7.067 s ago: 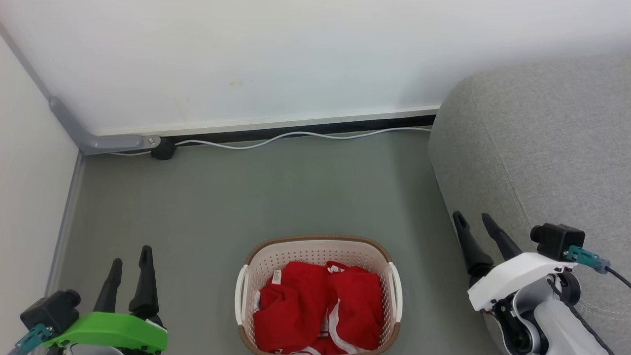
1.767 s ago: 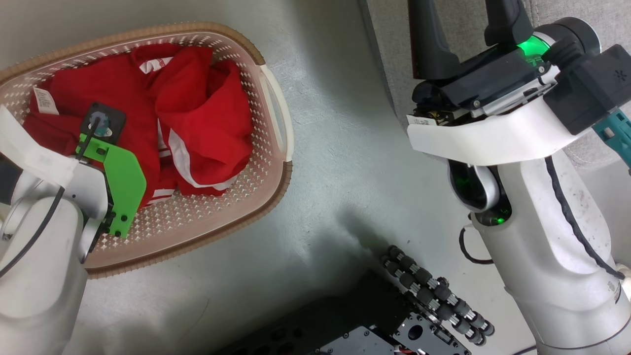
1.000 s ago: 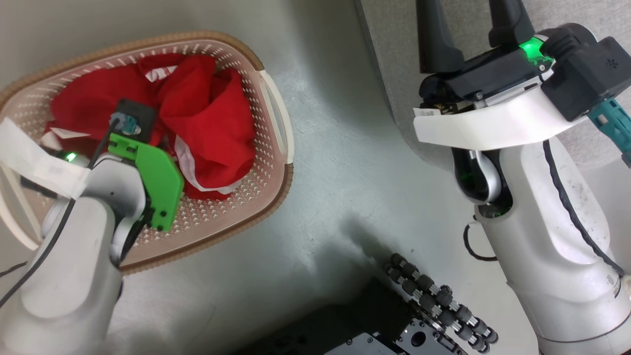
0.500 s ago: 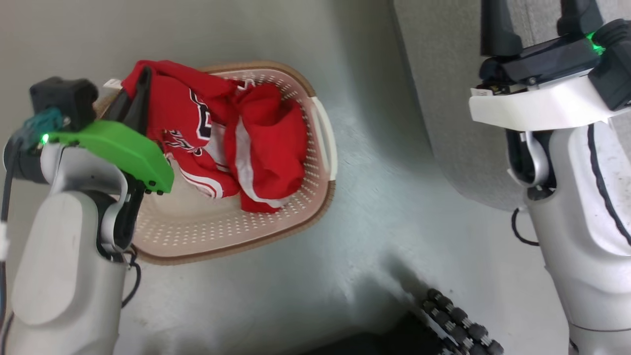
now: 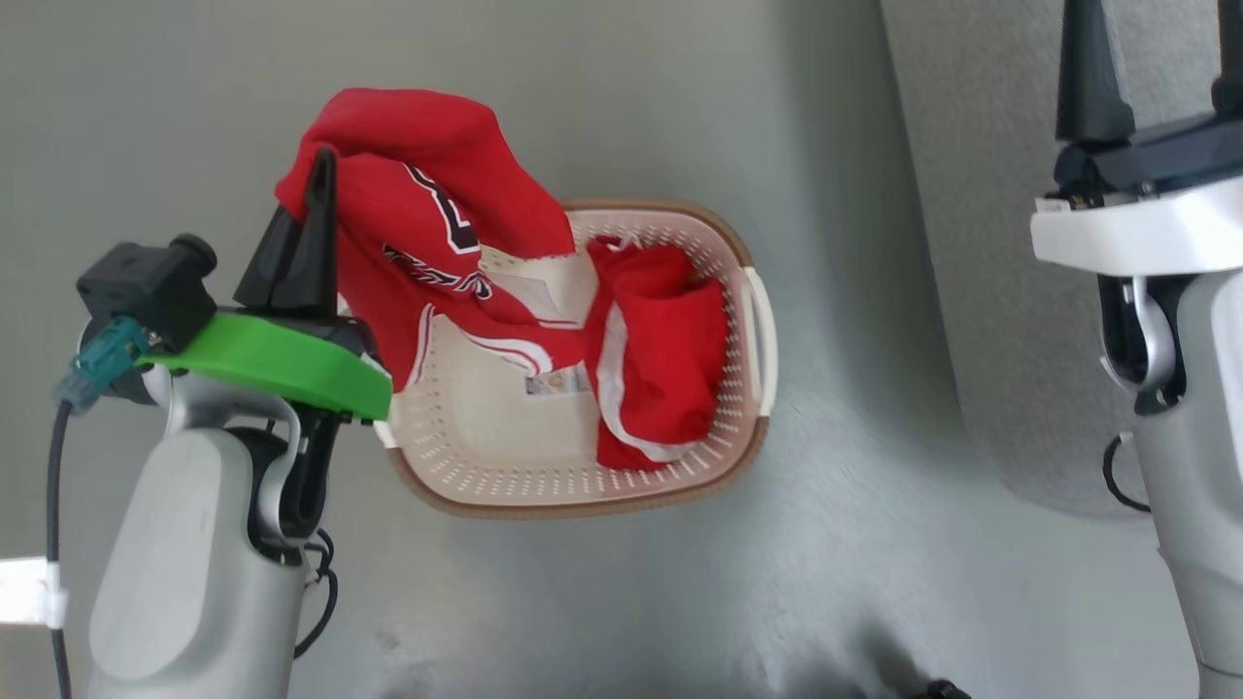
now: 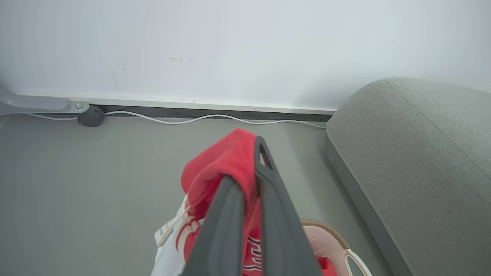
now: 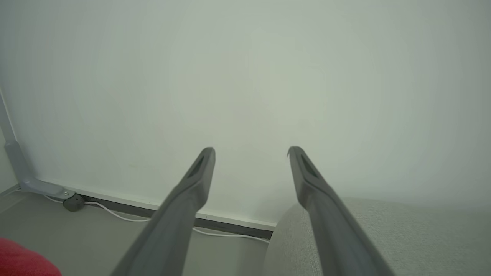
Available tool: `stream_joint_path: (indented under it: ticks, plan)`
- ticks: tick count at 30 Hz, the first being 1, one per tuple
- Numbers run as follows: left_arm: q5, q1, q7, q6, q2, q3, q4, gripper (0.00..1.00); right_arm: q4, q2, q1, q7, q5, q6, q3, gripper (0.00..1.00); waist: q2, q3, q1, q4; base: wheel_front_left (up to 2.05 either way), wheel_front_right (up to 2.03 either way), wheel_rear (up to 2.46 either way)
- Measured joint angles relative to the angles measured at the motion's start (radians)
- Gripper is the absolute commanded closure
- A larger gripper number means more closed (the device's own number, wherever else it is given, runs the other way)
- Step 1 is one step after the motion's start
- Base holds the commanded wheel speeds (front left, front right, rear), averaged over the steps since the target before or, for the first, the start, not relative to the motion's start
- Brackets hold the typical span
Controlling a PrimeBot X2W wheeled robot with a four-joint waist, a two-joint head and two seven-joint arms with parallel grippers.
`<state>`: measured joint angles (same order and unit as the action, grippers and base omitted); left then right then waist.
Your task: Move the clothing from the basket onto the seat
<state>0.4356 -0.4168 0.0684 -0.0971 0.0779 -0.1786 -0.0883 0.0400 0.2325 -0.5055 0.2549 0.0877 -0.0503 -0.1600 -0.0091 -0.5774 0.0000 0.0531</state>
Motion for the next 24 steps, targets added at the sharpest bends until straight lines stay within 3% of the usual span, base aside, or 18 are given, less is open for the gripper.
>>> stream_joint_path:
  ticks: [11,24]
  plan:
    - [0.0,0.127,0.066,-0.001,0.034,0.039,-0.025,1.0,-0.018,-0.016,0.117,0.0,0.001,0.004,0.0,0.0,0.0,0.16,0.0,-0.09,0.0,0.0,0.0]
    - [0.0,0.244,0.08,-0.004,0.06,0.028,-0.039,1.0,-0.08,-0.038,0.28,0.0,0.012,0.015,-0.008,0.0,0.0,0.367,0.0,-0.098,0.0,0.0,0.0]
